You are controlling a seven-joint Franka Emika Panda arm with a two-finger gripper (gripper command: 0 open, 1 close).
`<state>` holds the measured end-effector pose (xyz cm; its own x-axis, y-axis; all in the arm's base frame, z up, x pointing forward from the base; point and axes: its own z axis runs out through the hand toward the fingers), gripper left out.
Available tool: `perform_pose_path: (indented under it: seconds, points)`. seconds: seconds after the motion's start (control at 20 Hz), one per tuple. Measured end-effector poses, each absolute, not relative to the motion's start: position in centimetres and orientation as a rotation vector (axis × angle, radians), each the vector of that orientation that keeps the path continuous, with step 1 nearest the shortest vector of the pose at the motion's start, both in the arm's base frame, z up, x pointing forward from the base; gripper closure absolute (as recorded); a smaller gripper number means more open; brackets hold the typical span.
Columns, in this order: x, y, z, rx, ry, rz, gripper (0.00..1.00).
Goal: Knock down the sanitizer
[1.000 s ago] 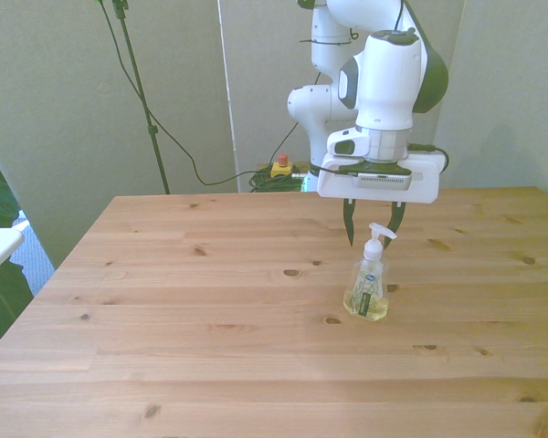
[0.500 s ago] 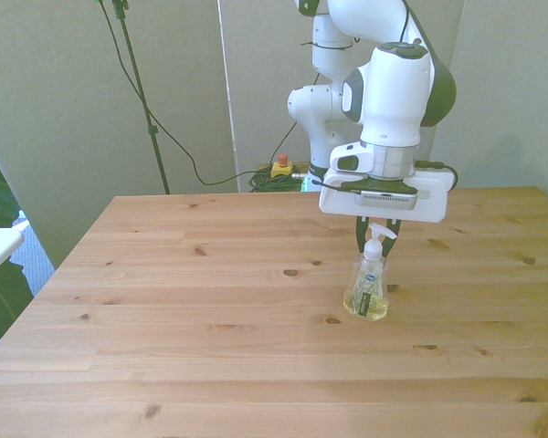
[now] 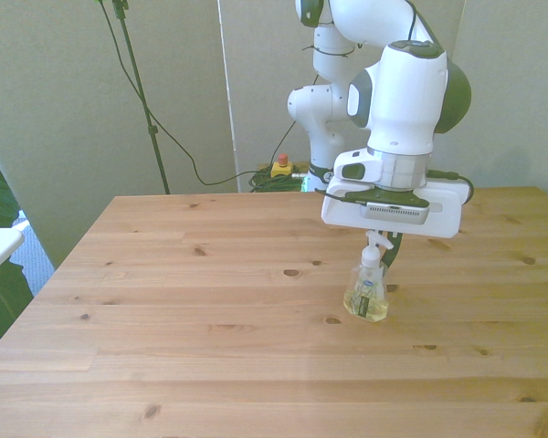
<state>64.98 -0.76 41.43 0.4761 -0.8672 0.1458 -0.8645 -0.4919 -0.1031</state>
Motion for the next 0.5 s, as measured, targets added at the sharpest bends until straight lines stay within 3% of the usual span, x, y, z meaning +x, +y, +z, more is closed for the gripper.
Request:
perform_pose_path:
  seconds: [0.5]
  points:
    - [70.4, -4.3, 40.9, -2.628, 1.687, -0.342, 1.0]
